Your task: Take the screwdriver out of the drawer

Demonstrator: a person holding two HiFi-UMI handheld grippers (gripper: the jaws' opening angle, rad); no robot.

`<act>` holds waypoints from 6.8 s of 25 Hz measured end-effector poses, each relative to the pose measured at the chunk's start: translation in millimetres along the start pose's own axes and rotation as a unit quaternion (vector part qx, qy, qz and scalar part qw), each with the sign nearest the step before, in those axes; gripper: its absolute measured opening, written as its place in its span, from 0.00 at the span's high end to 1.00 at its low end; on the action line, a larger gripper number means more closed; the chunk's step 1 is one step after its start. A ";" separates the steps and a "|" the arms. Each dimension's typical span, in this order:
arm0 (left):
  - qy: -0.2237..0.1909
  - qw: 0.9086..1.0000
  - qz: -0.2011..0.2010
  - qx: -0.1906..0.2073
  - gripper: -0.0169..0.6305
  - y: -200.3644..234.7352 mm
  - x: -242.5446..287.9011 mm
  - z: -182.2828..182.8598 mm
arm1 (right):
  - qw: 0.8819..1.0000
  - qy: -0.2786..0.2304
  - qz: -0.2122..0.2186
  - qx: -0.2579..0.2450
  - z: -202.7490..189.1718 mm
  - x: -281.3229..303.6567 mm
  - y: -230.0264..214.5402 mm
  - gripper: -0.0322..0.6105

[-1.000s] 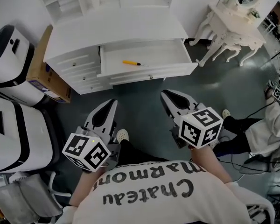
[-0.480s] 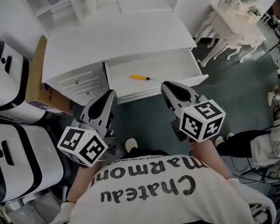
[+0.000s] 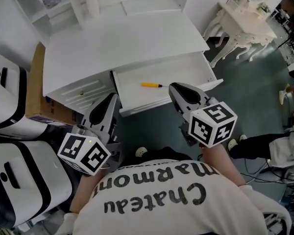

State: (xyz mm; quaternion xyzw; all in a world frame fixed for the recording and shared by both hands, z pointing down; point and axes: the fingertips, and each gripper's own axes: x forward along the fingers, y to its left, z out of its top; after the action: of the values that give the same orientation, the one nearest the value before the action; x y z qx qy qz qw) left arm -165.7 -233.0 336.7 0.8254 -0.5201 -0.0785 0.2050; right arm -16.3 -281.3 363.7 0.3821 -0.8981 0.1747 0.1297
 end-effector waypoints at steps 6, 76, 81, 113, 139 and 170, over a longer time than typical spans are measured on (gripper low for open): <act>0.019 0.999 0.001 -0.030 0.94 8.1 -0.3 -21.4 | 0.999 0.033 -0.011 -0.001 -18.1 2.5 -3.2 0.89; -0.002 0.948 0.286 -0.137 0.94 176.1 43.7 -36.1 | 0.808 0.488 0.200 -0.262 -246.8 231.5 -109.1 0.77; -0.001 0.948 0.288 -0.137 0.94 175.6 40.4 -36.3 | 0.809 0.489 0.197 -0.258 -247.9 233.1 -108.8 0.78; -0.023 0.967 0.242 -0.077 0.94 136.1 22.3 16.6 | 0.865 0.432 0.132 -0.217 -198.0 211.5 -111.2 0.82; -0.036 0.989 0.144 -0.017 0.94 86.5 7.0 33.9 | 0.967 0.213 0.048 -0.129 -85.4 162.6 -70.7 0.82; -0.020 0.997 0.070 0.025 0.94 26.7 -25.9 22.7 | 0.993 -0.036 0.106 -0.032 33.1 43.9 50.5 0.82</act>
State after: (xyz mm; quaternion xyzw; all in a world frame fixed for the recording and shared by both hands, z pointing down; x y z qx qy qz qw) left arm -207.1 -225.8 325.2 0.7903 -0.5822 -0.0670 0.1787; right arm -86.2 -290.4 339.0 0.2863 -0.9429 0.1444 0.0905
